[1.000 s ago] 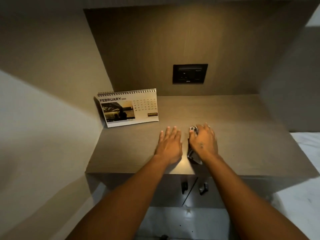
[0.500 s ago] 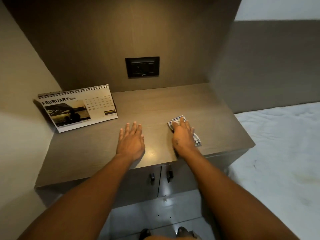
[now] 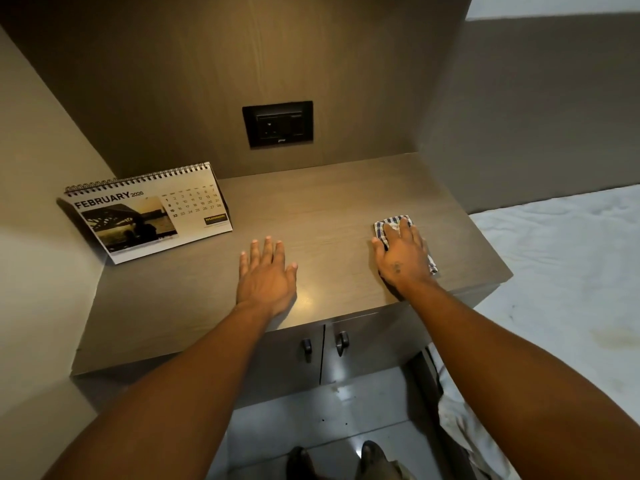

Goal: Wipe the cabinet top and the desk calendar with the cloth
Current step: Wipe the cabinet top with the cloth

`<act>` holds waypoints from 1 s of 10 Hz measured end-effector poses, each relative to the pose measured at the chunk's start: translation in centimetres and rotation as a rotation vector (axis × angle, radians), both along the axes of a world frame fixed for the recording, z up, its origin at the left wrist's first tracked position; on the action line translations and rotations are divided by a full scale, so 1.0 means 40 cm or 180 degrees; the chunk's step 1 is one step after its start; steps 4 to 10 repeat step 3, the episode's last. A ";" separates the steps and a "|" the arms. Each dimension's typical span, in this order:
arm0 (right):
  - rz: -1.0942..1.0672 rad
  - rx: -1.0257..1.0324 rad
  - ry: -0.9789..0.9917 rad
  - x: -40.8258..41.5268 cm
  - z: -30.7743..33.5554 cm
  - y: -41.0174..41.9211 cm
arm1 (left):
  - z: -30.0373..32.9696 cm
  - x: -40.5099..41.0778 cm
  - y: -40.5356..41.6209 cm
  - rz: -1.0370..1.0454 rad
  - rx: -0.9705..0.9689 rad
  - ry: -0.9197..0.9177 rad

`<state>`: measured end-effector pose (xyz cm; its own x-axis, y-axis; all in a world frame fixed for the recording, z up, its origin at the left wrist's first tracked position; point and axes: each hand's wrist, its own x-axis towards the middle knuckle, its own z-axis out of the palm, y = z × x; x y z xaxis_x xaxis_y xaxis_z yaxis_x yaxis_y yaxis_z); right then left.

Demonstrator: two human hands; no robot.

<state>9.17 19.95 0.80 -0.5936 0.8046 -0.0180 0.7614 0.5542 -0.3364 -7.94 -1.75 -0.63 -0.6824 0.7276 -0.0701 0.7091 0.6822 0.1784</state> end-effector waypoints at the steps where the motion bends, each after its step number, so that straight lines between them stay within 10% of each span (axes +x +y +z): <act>1: 0.0023 0.0013 -0.0052 0.001 0.000 -0.002 | 0.007 0.005 0.003 -0.0017 -0.0021 0.0031; 10: 0.0126 0.0532 -0.0258 -0.013 0.041 -0.027 | 0.046 0.013 0.001 -0.0059 0.0103 -0.0005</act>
